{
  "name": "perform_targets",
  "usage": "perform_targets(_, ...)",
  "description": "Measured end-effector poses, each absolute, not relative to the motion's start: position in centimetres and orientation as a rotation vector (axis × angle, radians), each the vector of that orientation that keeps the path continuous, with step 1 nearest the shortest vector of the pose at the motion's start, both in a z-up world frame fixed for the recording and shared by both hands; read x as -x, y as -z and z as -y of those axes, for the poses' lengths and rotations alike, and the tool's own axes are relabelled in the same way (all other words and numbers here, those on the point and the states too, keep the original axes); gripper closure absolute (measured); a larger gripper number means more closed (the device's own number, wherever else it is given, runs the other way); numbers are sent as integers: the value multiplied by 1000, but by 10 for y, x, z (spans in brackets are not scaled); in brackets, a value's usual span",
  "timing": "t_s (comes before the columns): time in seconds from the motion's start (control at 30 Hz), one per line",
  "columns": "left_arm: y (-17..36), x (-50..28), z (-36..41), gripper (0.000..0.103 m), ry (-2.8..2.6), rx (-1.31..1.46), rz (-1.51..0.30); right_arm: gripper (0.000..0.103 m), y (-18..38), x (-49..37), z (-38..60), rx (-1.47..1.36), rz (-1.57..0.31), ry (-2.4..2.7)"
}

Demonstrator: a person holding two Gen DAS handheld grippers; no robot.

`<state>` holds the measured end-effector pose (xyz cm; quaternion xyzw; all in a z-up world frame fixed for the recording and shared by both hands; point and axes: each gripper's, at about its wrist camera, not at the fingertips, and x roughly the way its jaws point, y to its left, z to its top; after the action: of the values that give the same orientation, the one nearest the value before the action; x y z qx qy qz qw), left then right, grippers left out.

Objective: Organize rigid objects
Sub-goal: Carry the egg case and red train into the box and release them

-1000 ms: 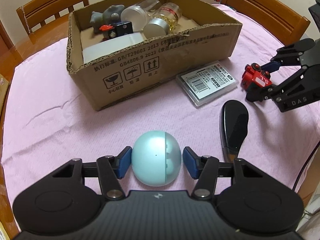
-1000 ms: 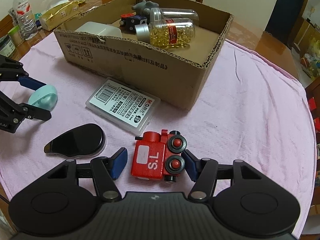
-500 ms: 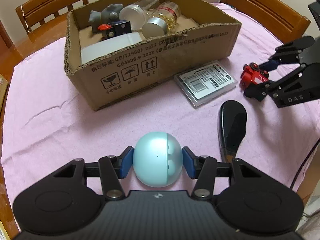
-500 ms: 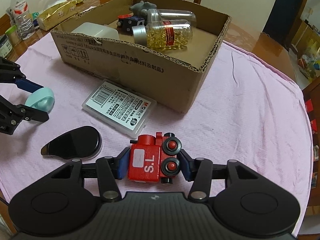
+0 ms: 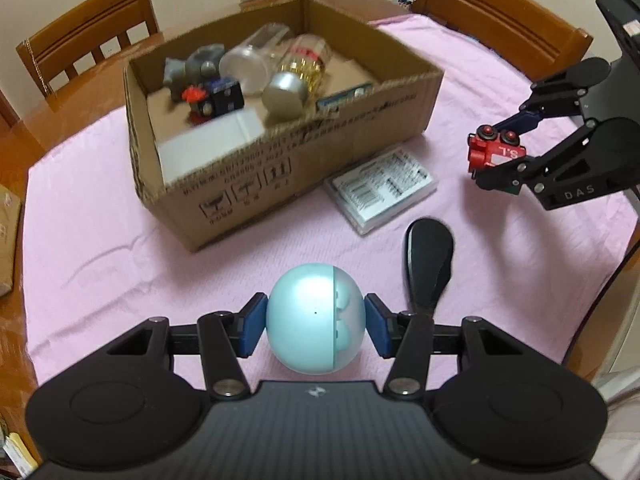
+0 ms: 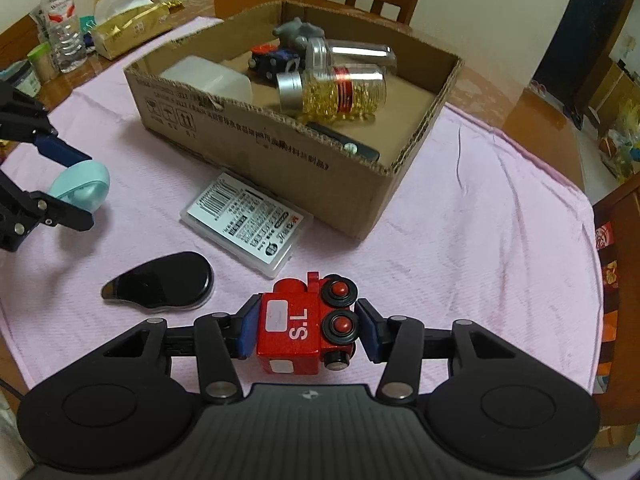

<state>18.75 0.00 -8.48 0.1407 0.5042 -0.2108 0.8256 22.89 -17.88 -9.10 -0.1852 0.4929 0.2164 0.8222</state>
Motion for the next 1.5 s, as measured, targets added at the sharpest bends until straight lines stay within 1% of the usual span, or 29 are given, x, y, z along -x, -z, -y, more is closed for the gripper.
perform_targets(0.23,36,-204,14,51,484,-303,-973,49,46,-231,181,398,-982,-510)
perform_targets(0.43,11,-239,35,51,489,-314,-859,49,17,-240,181,403,-924,-539)
perform_targets(0.63,31,-280,49,51,463,-293,-880,49,0,-260,177,409,-865,-540)
perform_targets(0.83,54,-290,49,51,444,-264,-932,49,-4,-285,173,399,-857,-531)
perform_targets(0.9,55,-287,48,46,425,-259,-912,49,-3,-292,173,389,-863,-536)
perform_targets(0.93,54,-286,47,38,417,-254,-902,49,-2,-296,173,388,-865,-536)
perform_targets(0.97,52,-285,45,32,407,-244,-895,49,0,-305,170,391,-872,-534)
perform_targets(1.0,50,-284,43,23,394,-228,-885,49,0,-305,170,391,-872,-534)
perform_targets(1.1,41,-279,34,15,368,-199,-845,49,4,-323,167,381,-880,-530)
perform_targets(1.13,37,-276,31,9,349,-193,-836,49,5,-328,166,379,-882,-529)
perform_targets(1.27,24,-265,19,6,279,-186,-790,49,7,-345,162,381,-877,-526)
perform_targets(1.5,9,-246,-9,5,189,-116,-762,49,16,-398,149,393,-879,-492)
